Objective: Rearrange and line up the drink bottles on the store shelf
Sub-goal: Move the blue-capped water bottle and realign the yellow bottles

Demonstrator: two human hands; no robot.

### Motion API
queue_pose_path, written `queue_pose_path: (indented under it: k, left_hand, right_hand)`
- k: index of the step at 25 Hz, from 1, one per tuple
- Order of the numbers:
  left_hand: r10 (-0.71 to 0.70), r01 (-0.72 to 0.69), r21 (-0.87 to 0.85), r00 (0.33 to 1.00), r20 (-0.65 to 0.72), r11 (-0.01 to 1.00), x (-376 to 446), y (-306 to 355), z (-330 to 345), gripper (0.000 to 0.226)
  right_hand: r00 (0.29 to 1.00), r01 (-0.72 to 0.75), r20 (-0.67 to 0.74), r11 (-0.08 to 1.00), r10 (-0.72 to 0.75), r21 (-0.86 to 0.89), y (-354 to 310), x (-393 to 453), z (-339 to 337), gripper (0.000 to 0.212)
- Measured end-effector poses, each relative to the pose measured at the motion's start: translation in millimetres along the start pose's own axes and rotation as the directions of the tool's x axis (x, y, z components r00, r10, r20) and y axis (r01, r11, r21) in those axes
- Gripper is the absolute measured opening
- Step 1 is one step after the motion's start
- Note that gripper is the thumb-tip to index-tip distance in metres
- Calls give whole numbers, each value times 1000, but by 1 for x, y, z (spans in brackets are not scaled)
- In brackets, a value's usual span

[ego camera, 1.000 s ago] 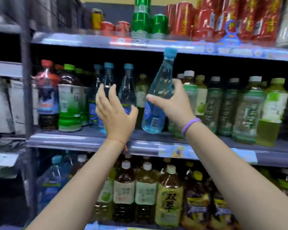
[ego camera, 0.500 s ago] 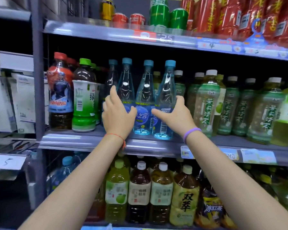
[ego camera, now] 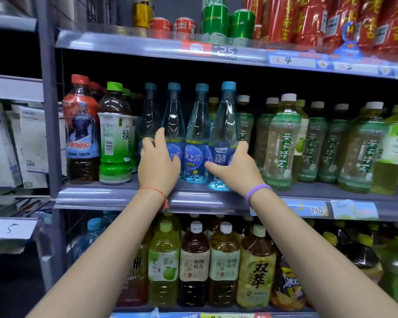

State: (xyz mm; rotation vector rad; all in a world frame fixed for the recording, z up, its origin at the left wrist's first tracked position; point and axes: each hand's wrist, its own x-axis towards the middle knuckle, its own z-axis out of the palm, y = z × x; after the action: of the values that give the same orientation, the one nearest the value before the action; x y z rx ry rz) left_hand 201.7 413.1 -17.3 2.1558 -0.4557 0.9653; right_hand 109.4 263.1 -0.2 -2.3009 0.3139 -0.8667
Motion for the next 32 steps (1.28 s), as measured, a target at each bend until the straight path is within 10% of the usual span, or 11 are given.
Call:
queue_pose_path:
  k: [7, 12, 16, 22, 26, 29, 32]
  left_hand:
    - [80, -49, -103, 945, 318, 993, 5, -11, -5, 69]
    - [108, -74, -291, 988, 106, 954, -7, -10, -15, 32]
    - [128, -32, -522, 981, 149, 852, -25, 5, -15, 64]
    - [90, -111, -241, 991, -98, 964, -20, 2, -14, 94]
    - [227, -212, 94, 951, -209, 973, -20, -3, -15, 74]
    - [278, -259, 113, 936, -214, 959, -21, -10, -14, 48]
    - [328, -332, 45, 888, -324, 942, -22, -11, -14, 26]
  right_hand:
    - [999, -15, -40, 994, 20, 107, -9, -8, 14, 62]
    - [998, 23, -53, 993, -17, 112, -15, -13, 22, 46]
    - [990, 138, -39, 980, -134, 141, -20, -18, 35, 42]
    - [983, 153, -128, 972, -131, 180, -23, -2, 37, 38]
    - [992, -121, 59, 964, 110, 238, -32, 21, 39, 66]
    - [957, -268, 200, 905, 210, 330, -31, 33, 47, 47]
    - [982, -188, 44, 933, 183, 306, -25, 35, 43, 26]
